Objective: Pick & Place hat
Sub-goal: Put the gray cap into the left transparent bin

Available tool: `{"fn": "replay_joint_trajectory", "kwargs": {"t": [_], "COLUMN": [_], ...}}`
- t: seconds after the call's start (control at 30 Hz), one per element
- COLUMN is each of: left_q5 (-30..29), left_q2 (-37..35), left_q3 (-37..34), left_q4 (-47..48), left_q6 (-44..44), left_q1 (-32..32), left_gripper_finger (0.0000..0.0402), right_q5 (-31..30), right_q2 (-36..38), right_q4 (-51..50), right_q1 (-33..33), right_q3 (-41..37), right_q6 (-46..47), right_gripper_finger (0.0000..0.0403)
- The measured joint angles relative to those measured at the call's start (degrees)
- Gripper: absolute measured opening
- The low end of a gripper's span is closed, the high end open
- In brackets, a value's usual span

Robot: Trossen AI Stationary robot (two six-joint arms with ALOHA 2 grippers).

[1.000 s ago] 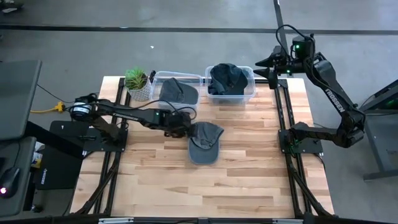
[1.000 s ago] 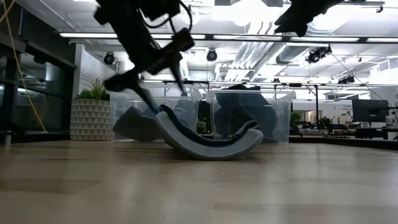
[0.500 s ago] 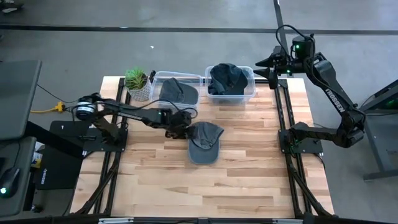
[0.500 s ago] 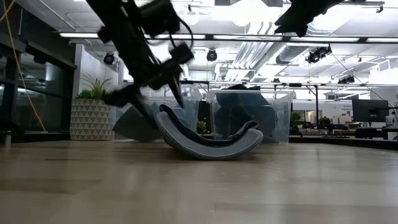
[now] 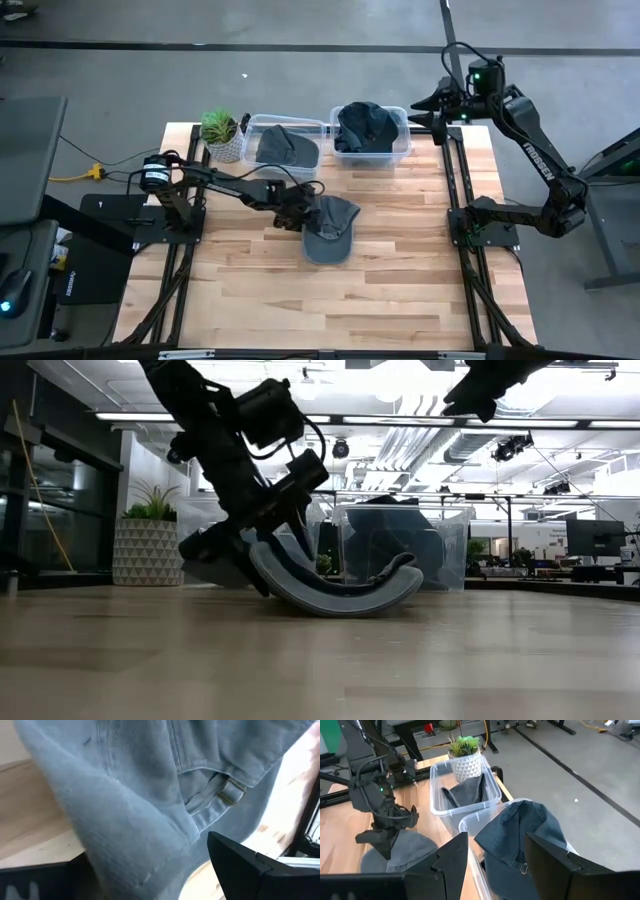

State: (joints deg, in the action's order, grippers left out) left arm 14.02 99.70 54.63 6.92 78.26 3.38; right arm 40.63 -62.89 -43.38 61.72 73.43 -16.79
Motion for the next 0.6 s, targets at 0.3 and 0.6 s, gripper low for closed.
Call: {"fn": "replay_joint_trajectory", "kwargs": {"t": [0.3, 0.6], "left_q5": [0.49, 1.62], "left_q2": [0.0, -0.02], "left_q3": [0.04, 0.09], "left_q4": [0.77, 0.86], "left_q6": [-0.21, -1.56], "left_q1": [0.0, 0.0], "left_gripper_finger": [0.0132, 0.0003], "right_q5": [0.01, 0.02], "right_q2": [0.0, 0.0], "right_q4": [-2.99, -3.11], "right_q1": [-0.02, -0.03], "right_q3": [0.0, 0.0], "right_q6": [-1.69, -2.13], "right_gripper_finger": [0.0186, 0.0186]}}
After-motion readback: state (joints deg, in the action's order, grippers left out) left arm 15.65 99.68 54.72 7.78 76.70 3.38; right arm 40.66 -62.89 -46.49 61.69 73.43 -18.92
